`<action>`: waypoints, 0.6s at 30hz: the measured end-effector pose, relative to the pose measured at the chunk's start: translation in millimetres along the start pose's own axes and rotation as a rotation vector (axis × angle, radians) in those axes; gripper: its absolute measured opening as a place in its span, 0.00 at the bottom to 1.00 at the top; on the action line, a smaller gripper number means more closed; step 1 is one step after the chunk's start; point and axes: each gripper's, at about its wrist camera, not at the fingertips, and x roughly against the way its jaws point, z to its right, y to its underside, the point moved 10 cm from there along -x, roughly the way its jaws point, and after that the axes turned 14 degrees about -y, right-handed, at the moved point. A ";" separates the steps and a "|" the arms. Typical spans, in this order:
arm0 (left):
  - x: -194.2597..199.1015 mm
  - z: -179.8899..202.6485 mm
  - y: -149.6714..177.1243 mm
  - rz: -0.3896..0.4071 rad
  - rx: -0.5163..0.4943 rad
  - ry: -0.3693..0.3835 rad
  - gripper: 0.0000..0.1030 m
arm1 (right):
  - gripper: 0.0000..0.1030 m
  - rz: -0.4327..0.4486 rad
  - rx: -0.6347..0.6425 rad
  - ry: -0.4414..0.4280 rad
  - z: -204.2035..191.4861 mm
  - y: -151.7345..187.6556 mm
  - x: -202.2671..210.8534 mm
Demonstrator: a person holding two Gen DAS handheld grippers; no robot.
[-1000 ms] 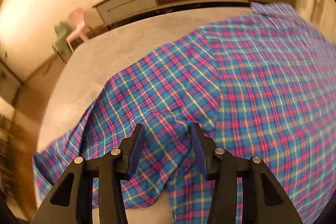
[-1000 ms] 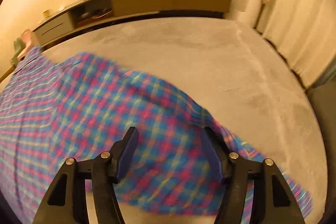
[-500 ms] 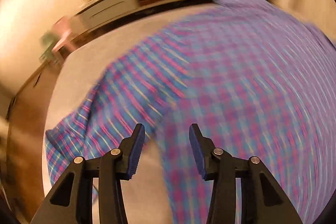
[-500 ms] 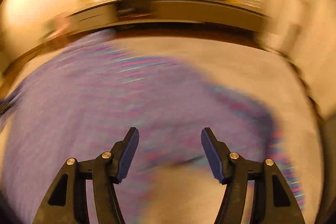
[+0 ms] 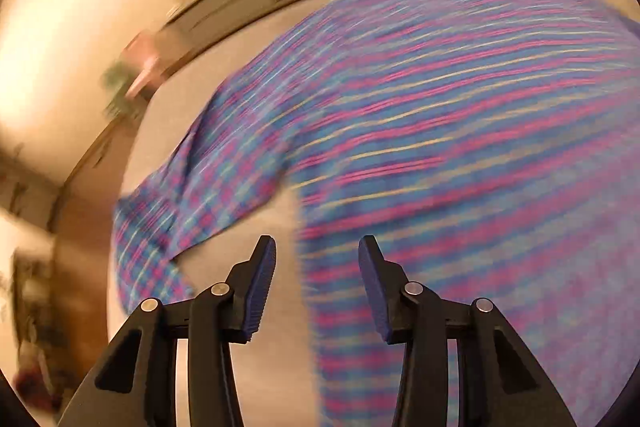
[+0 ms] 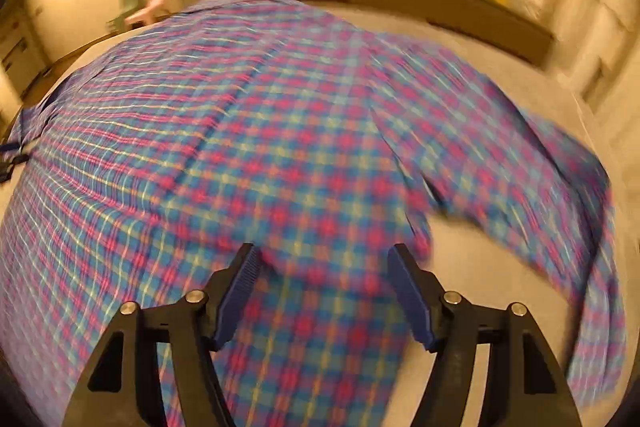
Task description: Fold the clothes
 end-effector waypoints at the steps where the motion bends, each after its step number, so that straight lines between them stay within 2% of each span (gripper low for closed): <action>1: 19.3 15.1 2.4 0.026 -0.034 0.036 0.43 | 0.67 0.010 -0.019 -0.031 -4.1 -8.4 23.9; 4: 36.3 62.5 12.8 0.047 -0.139 0.073 0.43 | 0.67 -0.002 -0.020 -0.096 -5.6 8.3 78.2; 5: 33.6 74.0 16.3 0.041 -0.181 0.069 0.43 | 0.67 -0.021 -0.007 -0.112 -4.5 23.7 93.6; 7: 30.5 85.9 15.2 0.047 -0.224 0.023 0.43 | 0.68 -0.057 0.039 -0.100 -0.2 27.7 95.2; 8: 29.6 88.8 13.1 0.056 -0.212 0.013 0.43 | 0.68 -0.056 0.063 -0.083 3.0 25.6 98.1; 11: 25.1 84.1 3.1 0.002 -0.140 0.009 0.43 | 0.70 -0.051 0.135 -0.033 12.6 19.1 106.9; 14: 25.5 87.1 2.2 -0.036 -0.102 0.015 0.43 | 0.70 -0.070 0.122 -0.008 21.9 21.0 120.3; 16: 40.7 89.4 -3.6 -0.010 -0.063 0.044 0.43 | 0.70 -0.046 0.128 0.019 34.7 35.0 171.1; 18: 57.1 90.4 -11.2 0.028 -0.011 0.088 0.44 | 0.71 0.024 0.074 0.110 73.5 33.1 214.2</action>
